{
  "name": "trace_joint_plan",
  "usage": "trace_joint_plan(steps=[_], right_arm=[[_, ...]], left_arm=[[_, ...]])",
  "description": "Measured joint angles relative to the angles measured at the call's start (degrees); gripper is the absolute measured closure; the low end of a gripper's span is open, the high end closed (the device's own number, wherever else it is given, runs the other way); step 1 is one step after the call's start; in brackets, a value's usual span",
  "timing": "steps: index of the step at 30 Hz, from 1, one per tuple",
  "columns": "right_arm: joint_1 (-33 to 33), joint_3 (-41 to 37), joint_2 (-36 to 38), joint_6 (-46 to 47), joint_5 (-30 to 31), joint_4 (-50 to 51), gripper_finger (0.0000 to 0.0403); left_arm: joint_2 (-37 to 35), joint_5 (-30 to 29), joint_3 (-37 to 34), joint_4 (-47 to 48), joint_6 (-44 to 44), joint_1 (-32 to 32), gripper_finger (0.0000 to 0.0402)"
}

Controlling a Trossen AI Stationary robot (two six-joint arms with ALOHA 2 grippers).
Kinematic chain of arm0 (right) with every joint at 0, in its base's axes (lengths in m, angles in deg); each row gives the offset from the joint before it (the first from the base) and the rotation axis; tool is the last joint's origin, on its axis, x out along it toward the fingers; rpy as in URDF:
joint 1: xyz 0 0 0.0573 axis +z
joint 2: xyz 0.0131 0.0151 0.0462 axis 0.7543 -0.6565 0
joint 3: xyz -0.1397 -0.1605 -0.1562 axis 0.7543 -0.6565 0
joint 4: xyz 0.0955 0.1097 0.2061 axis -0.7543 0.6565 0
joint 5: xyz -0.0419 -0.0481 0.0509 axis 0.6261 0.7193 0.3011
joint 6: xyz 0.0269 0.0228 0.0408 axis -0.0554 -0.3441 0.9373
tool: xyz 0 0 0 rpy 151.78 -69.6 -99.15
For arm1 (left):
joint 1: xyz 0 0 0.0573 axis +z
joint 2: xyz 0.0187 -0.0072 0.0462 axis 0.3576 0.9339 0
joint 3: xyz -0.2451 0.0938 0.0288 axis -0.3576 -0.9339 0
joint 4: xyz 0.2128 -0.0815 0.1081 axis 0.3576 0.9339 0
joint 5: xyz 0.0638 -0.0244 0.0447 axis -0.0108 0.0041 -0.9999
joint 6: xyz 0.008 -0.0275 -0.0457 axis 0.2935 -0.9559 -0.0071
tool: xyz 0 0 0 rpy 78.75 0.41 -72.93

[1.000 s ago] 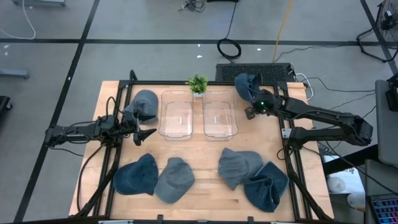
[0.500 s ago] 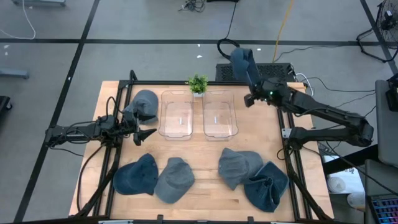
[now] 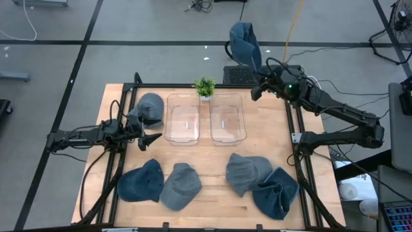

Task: Pick & Place hat
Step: Put the top blue cap into the left transparent bin

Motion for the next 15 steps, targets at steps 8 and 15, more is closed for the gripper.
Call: trace_joint_plan(steps=[8, 15], right_arm=[[1.98, 0.06, -0.60, -3.44, -4.55, -2.15, 0.0403], [1.97, 0.06, -0.20, -6.42, -8.57, -2.19, 0.0403]], left_arm=[[0.00, 0.00, 0.00, 0.00, 0.00, 0.00, 0.0023], [0.00, 0.00, 0.00, 0.02, -0.02, 0.02, 0.0023]])
